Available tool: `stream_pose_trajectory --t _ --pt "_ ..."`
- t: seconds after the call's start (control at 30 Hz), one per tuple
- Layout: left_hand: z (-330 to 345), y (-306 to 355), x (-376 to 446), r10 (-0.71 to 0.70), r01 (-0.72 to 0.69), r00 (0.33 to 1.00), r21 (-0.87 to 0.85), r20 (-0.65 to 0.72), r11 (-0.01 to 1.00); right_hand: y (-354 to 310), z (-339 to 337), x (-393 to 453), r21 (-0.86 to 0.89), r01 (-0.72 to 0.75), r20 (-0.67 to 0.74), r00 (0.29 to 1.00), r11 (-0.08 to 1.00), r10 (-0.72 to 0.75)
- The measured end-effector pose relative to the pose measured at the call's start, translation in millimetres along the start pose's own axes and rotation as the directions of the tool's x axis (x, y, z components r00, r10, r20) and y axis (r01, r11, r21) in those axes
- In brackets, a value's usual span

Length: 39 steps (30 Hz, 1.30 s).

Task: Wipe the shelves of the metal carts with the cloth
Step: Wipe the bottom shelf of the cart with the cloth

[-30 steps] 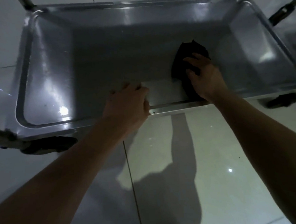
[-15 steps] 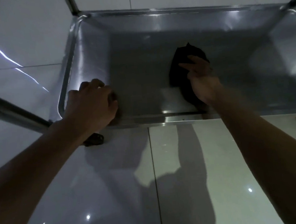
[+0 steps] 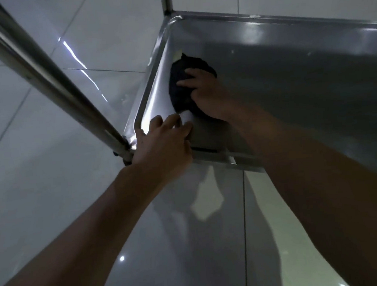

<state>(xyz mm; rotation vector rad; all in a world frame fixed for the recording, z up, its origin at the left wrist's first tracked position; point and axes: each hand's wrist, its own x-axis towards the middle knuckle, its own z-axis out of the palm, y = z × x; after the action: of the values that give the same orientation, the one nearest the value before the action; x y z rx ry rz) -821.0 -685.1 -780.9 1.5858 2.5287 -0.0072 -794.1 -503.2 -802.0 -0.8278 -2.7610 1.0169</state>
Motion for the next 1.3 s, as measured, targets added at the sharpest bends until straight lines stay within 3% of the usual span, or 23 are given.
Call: stream_pose_trajectory --t 0.13,0.23,0.37,0.53,0.77,0.93,1.3 --pt "1.8 -4.8 0.2 -0.024 0.025 0.999 -0.017 0.022 1.0 -45.0 14.6 25.5 -0.038 0.141 0.103 0.985 0.989 -0.137" --pt "1.7 -10.5 -0.4 -0.022 0.023 0.999 -0.035 0.027 0.999 -49.8 13.2 26.7 -0.062 0.164 0.117 0.981 0.984 -0.156" --pt "-0.1 -6.6 -0.7 -0.013 0.013 1.0 -0.012 0.018 1.0 -19.7 -1.1 2.2 -0.002 0.073 -0.026 0.997 0.997 -0.073" --pt "-1.9 16.8 3.0 -0.042 0.041 0.999 -0.029 -0.029 0.999 36.0 -35.0 -47.8 -0.055 -0.053 -0.124 0.991 0.997 0.046" --pt "2.6 128.0 13.7 0.26 -0.266 0.964 -0.18 -0.057 0.947 116.0 -82.7 -147.1 -0.037 -0.248 -0.304 0.926 0.968 0.225" --pt "19.6 191.0 -16.3 0.418 -0.426 0.905 -0.142 -0.083 0.894 166.3 -129.4 -228.7 -0.093 -0.414 -0.358 0.863 0.906 0.357" --pt "31.5 211.5 -28.1 0.303 -0.305 0.952 -0.19 -0.039 0.933 137.3 -104.8 -302.1 -0.154 -0.41 -0.304 0.885 0.899 0.352"
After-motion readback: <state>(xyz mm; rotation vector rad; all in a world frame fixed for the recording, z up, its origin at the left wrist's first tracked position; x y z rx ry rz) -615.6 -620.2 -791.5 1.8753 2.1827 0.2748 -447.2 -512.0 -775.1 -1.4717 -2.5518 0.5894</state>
